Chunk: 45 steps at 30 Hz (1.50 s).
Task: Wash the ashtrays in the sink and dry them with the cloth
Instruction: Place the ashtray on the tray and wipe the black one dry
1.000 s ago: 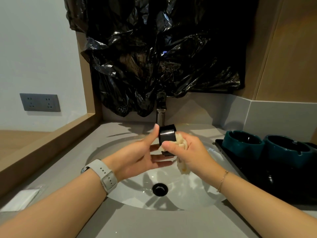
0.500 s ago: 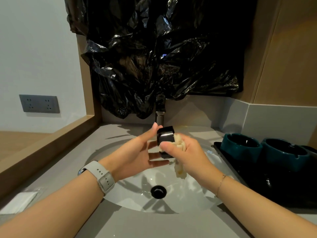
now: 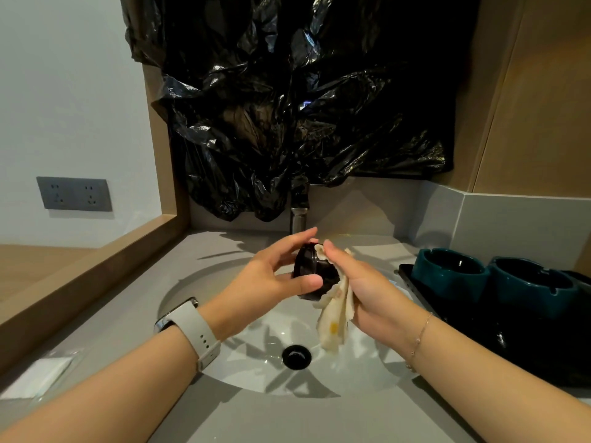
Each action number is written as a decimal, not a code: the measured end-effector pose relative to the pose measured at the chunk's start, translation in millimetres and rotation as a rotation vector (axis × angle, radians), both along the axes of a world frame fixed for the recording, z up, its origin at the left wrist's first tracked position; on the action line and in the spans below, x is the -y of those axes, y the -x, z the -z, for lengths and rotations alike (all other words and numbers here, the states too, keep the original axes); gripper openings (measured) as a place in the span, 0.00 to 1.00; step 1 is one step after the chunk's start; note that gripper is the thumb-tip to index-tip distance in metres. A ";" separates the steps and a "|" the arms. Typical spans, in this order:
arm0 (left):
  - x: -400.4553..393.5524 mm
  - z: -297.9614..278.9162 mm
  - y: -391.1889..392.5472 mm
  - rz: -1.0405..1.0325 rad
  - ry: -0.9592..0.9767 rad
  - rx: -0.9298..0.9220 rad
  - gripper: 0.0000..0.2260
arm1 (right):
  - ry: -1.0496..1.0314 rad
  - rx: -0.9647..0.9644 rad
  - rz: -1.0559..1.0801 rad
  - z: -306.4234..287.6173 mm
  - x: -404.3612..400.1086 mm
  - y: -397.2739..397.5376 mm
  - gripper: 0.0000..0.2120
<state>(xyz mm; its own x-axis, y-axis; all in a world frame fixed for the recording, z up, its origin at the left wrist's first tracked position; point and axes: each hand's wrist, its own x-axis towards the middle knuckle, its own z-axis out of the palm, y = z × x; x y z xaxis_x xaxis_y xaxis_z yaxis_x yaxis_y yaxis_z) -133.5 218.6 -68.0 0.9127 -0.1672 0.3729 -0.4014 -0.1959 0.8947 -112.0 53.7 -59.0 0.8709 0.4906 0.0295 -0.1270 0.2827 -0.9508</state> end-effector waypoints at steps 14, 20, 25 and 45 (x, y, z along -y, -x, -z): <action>2.2 -5.2 -1.3 0.137 0.287 -0.313 0.16 | 0.317 0.439 0.212 4.1 -1.0 7.5 0.13; 2.8 5.8 -1.9 -0.015 -0.155 0.059 0.27 | -0.003 -0.125 0.025 4.7 4.9 -10.0 0.19; -1.3 2.1 -2.3 0.168 0.213 -0.429 0.21 | 0.203 0.270 0.161 6.4 5.6 -9.3 0.14; 0.3 -2.8 -1.0 0.094 0.290 -0.353 0.20 | 0.159 0.200 0.128 8.4 6.5 -11.6 0.15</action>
